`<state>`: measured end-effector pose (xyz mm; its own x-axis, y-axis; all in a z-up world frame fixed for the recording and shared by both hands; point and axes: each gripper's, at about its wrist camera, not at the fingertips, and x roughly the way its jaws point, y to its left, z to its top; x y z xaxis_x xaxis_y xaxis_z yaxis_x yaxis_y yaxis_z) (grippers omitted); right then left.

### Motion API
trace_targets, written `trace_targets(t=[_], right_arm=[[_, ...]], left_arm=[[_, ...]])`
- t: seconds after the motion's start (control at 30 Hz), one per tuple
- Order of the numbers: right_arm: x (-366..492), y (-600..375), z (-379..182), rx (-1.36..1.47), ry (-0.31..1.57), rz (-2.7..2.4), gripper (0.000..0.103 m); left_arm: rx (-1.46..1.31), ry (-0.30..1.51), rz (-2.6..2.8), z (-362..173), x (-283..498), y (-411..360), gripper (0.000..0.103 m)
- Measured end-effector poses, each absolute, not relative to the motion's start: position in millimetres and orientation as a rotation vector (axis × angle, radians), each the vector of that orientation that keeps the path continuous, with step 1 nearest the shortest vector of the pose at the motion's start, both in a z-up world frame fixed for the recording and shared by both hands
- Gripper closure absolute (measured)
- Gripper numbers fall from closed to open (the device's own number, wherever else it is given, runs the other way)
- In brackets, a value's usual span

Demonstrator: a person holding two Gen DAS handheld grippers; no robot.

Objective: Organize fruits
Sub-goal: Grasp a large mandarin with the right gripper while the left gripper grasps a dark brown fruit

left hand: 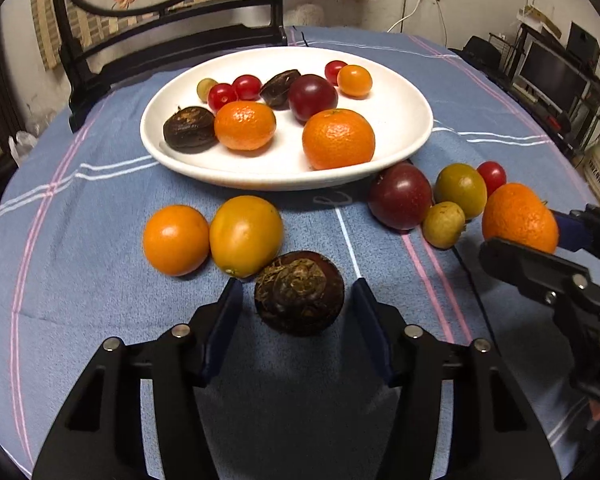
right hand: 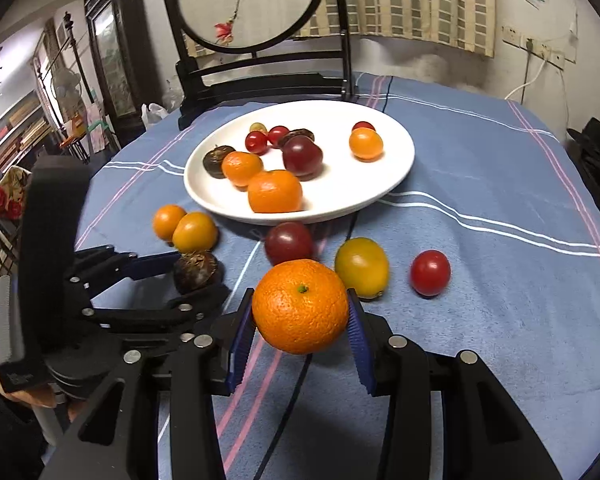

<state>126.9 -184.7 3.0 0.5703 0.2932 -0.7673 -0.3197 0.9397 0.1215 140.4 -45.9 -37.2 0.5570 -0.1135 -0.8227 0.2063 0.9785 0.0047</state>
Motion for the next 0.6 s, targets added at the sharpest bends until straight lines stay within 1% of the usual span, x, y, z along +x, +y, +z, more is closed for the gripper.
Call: trace_targets(t=[0.3, 0.4, 0.43, 0.6], right_arm=[[124.1, -177.0, 4.0, -0.056, 0.893, 0.376, 0.059], [124.6, -176.8, 3.1, -0.057, 0.896, 0.371, 0.059], [124.7, -176.7, 2.9, -0.058, 0.896, 0.368, 0.059], [125.1, -177.3, 2.8, -0.072, 0.893, 0.352, 0.059]], left_arm=[[0.094, 0.941, -0.178, -38.2, 143.4, -45.1, 0.047], [0.099, 0.941, -0.194, -37.2, 142.3, -46.6, 0.055], [0.101, 0.941, -0.196, -36.9, 141.5, -46.7, 0.059], [0.096, 0.96, -0.218, -35.2, 139.4, -44.2, 0.06]])
